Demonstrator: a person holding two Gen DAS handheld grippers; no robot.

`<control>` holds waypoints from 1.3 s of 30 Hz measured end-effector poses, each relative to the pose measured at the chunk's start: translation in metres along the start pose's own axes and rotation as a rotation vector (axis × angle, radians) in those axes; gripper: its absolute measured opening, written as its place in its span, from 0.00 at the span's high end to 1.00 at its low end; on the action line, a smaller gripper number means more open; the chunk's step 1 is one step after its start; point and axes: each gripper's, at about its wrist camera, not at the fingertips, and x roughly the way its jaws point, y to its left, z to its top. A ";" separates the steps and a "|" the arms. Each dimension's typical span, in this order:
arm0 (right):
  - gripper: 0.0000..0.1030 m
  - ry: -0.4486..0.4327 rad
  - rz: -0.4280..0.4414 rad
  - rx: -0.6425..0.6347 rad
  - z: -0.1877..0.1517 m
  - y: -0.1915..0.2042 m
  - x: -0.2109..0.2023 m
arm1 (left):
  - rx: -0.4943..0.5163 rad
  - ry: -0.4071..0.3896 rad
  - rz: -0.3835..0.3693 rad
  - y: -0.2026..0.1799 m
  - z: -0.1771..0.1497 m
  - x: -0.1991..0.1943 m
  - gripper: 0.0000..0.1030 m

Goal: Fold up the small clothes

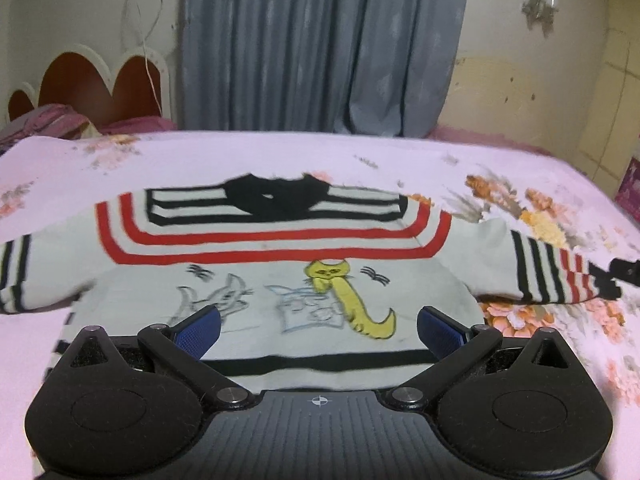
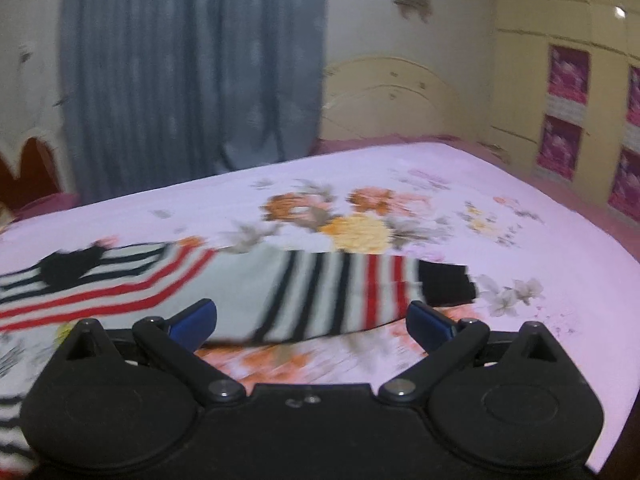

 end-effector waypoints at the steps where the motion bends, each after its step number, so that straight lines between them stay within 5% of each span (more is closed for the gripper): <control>1: 0.03 0.006 -0.011 0.019 0.003 -0.012 0.014 | 0.010 0.014 0.009 -0.008 0.002 0.009 0.00; 6: 0.10 0.045 -0.037 0.128 0.011 -0.063 0.070 | 0.054 0.072 0.039 -0.045 0.010 0.040 0.00; 8: 0.47 0.075 -0.045 0.166 0.011 -0.077 0.092 | 0.073 0.090 0.045 -0.059 0.013 0.051 0.00; 9: 0.53 0.102 -0.045 0.195 0.010 -0.085 0.105 | 0.084 0.103 0.048 -0.066 0.014 0.058 0.00; 17: 0.57 0.195 -0.028 0.468 -0.008 -0.138 0.156 | 0.130 0.136 0.055 -0.101 0.026 0.091 0.00; 23: 0.58 0.157 0.020 0.617 -0.021 -0.156 0.169 | 0.148 0.139 0.051 -0.104 0.033 0.100 0.00; 28: 0.88 0.132 -0.047 0.494 -0.018 -0.146 0.176 | 0.097 0.129 0.068 -0.075 0.040 0.102 0.00; 32: 0.93 0.111 -0.096 0.328 -0.004 -0.125 0.176 | -0.013 0.131 0.064 -0.027 0.046 0.106 0.00; 39: 0.93 0.016 0.113 0.033 0.037 -0.014 0.147 | -0.076 0.113 0.050 0.048 0.041 0.113 0.00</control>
